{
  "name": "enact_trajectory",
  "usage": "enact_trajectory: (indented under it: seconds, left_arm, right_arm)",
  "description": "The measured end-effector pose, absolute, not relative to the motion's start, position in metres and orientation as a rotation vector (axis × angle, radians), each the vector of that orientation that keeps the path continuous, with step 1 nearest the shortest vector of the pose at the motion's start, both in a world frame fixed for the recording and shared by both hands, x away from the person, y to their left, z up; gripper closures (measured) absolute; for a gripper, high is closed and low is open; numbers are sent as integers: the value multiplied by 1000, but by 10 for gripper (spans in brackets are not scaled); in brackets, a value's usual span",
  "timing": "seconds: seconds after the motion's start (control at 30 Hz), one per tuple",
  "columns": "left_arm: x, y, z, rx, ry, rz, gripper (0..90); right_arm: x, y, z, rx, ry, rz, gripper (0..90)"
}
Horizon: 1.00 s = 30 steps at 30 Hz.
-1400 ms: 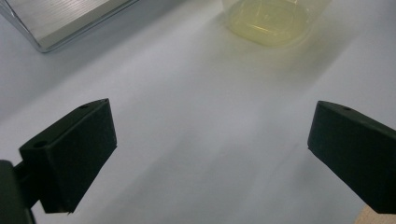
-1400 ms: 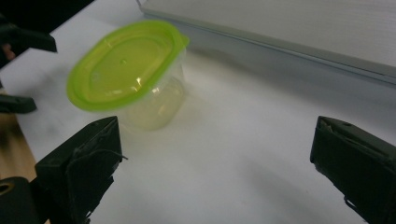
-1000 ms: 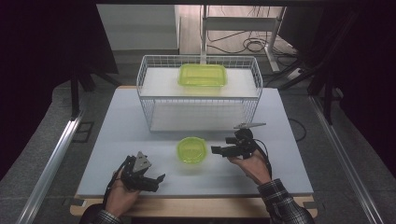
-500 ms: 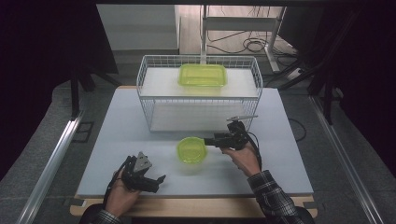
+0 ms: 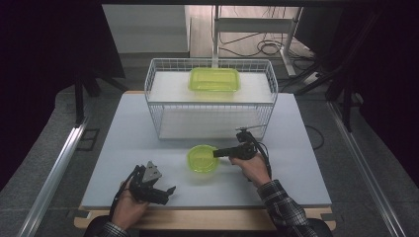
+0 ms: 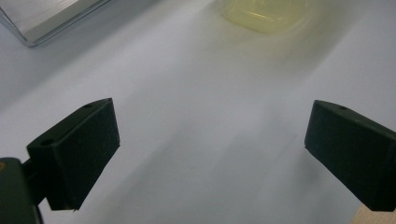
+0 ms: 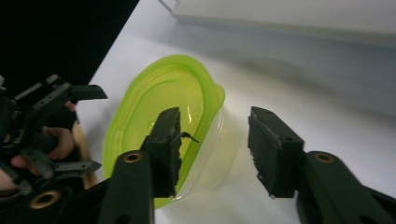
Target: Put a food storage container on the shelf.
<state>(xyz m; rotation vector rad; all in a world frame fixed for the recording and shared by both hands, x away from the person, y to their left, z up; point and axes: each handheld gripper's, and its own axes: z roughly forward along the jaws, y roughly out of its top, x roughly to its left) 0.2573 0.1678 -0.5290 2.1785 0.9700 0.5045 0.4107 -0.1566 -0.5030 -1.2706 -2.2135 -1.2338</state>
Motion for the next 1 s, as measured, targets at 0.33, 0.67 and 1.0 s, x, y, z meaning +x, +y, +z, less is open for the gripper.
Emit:
enact_trajectory:
  seconds: [0.33,0.67,1.0]
  left_arm:
    - [257,168,-529,2178,969,505,30]
    - [257,169,-528,2172,971,508,32]
    - [257,169,-528,2171,970,509,34]
  right_arm:
    - [411,-154,-504,-1272,-2085,-1210,802]
    - [406,-158,-482,-1236,-2099,-1284,831]
    - [404,-164,-472,-1244,-2100,-1328,833]
